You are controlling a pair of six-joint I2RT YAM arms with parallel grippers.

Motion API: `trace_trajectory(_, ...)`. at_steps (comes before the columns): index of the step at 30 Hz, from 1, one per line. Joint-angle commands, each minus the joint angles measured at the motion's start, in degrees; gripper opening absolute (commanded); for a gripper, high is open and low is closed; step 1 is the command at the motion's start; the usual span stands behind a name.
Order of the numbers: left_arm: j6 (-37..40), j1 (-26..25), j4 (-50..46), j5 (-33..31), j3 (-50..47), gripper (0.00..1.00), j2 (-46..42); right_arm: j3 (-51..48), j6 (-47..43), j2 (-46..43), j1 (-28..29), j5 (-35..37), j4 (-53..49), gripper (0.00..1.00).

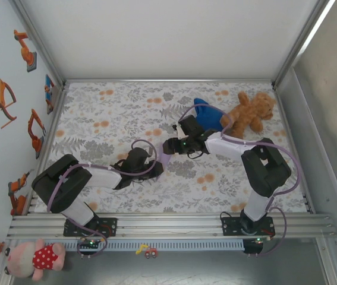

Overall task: Fold a paper plane with a square sheet of paper (pick it up from the middle)
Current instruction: Fold the wing for the fifth time at the center of the table.

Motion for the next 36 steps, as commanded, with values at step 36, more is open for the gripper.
trace_trajectory(36, -1.8, 1.7, 0.2, 3.2, -2.2, 0.25, -2.5, 8.7, -10.4, 12.7, -0.6, -0.6, -7.6, 0.65)
